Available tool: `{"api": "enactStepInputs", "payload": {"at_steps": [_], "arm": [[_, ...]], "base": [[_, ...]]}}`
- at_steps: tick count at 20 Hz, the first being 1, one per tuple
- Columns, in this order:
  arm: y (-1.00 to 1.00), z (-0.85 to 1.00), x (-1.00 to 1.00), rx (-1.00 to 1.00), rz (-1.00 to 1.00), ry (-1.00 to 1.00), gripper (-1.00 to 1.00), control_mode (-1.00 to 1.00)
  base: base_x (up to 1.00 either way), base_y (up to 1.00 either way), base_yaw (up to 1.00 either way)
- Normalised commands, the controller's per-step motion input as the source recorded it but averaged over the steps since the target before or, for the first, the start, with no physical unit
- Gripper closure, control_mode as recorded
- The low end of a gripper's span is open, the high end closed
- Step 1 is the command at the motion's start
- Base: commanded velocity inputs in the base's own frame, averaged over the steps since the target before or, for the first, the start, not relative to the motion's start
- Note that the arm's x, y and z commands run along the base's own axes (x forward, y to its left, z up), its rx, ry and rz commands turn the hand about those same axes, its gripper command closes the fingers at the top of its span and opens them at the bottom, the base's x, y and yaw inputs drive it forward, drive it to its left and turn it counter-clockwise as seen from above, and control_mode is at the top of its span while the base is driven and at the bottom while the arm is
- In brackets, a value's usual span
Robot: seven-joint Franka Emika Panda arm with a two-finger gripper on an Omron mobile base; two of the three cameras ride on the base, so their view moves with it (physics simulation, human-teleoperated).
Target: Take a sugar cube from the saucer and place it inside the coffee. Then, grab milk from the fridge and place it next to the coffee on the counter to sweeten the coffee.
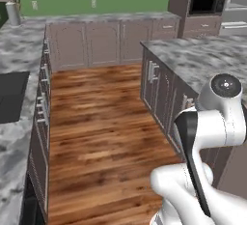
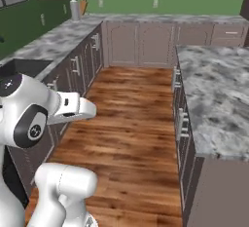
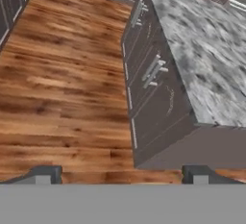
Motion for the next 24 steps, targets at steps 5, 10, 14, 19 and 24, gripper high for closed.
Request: {"api": "enactStepInputs", "payload": {"at_steps": [5, 10, 14, 19, 24], "arm": [[0.00, 0.00, 0.00, 0.00, 0.00, 0.00, -1.00, 1.00], [0.00, 0.00, 0.00, 0.00, 0.00, 0.00, -1.00, 1.00], [0.00, 0.00, 0.00, 0.00, 0.00, 0.00, -1.00, 1.00], [0.00, 0.00, 0.00, 0.00, 0.00, 0.00, -1.00, 1.00], [0.00, 0.00, 0.00, 0.00, 0.00, 0.00, -1.00, 1.00]], "base": [[0.05, -0.51, -0.68], [0.21, -0.47, -0.66], [0.64, -0.08, -0.17], [1.00, 0.60, 0.00], [1.00, 1.00, 0.00]]}}
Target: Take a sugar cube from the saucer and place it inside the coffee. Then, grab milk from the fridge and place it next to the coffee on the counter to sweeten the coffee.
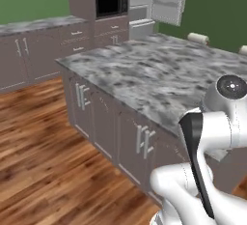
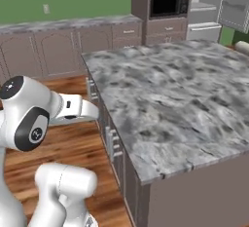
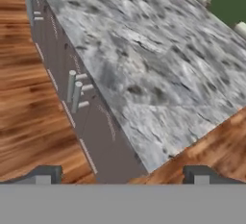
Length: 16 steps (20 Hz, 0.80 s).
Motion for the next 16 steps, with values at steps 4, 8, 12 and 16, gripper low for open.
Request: {"api": "enactStepInputs", "payload": {"at_steps": [4, 8, 12, 16], "arm": [[0.00, 0.00, 0.00, 0.00, 0.00, 0.00, -1.00, 1.00], [0.00, 0.00, 0.00, 0.00, 0.00, 0.00, -1.00, 1.00], [0.00, 0.00, 0.00, 0.00, 0.00, 0.00, -1.00, 1.00], [0.00, 0.00, 0.00, 0.00, 0.00, 0.00, -1.00, 1.00]], "base": [[1.00, 1.00, 0.00], [1.00, 1.00, 0.00], [1.00, 1.00, 0.00], [1.00, 1.00, 0.00]]}}
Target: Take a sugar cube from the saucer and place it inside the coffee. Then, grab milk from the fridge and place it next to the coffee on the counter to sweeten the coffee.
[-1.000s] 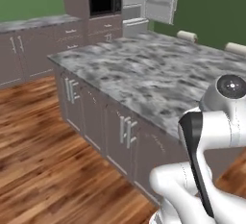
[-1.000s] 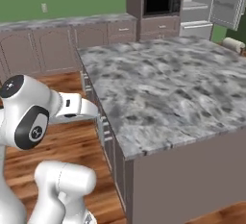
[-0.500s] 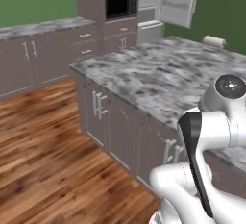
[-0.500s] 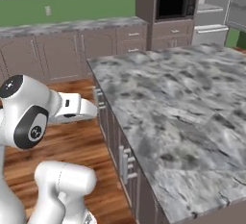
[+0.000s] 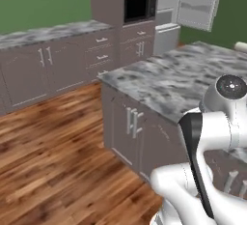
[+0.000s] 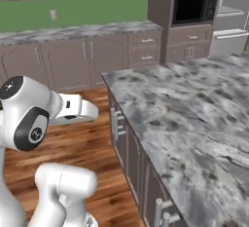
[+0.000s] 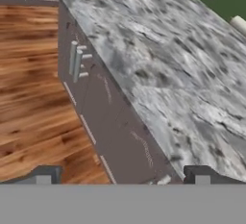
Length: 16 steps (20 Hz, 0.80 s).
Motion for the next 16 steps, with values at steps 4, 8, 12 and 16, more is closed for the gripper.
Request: {"api": "enactStepInputs", "payload": {"at_steps": [4, 8, 12, 16], "arm": [[0.00, 0.00, 0.00, 0.00, 0.00, 0.00, -1.00, 1.00], [0.00, 0.00, 0.00, 0.00, 0.00, 0.00, -1.00, 1.00], [0.00, 0.00, 0.00, 0.00, 0.00, 0.00, -1.00, 1.00], [0.00, 0.00, 0.00, 0.00, 0.00, 0.00, -1.00, 1.00]], "base": [[1.00, 1.00, 0.00], [1.00, 1.00, 0.00], [1.00, 1.00, 0.00], [1.00, 1.00, 0.00]]}}
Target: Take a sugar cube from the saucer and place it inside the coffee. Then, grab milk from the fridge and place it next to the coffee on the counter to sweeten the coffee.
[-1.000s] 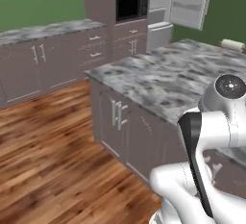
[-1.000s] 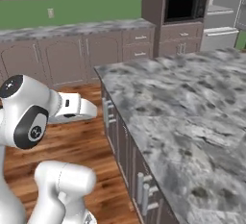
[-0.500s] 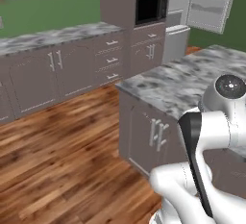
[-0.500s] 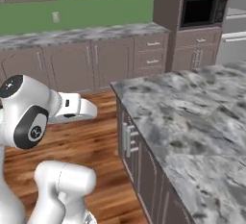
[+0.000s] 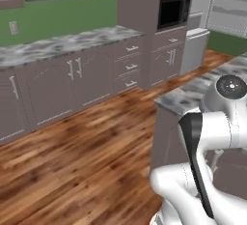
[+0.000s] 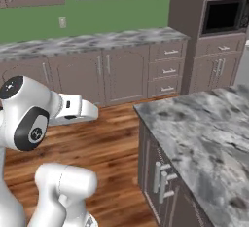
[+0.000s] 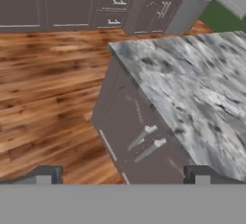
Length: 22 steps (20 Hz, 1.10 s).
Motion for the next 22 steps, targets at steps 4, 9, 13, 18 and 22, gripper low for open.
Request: {"api": "enactStepInputs", "payload": {"at_steps": [4, 9, 13, 18, 22], "arm": [[0.00, 0.00, 0.00, 0.00, 0.00, 0.00, -1.00, 1.00], [0.00, 0.00, 0.00, 0.00, 0.00, 0.00, -1.00, 1.00], [0.00, 0.00, 0.00, 0.00, 0.00, 0.00, -1.00, 1.00], [0.00, 0.00, 0.00, 0.00, 0.00, 0.00, -1.00, 1.00], [0.00, 0.00, 0.00, 0.00, 0.00, 0.00, -1.00, 1.00]], "base": [[1.00, 1.00, -0.05], [1.00, 1.00, -0.07], [1.00, 0.87, -0.13], [1.00, 0.73, -0.19], [1.00, 0.24, -0.24]]}}
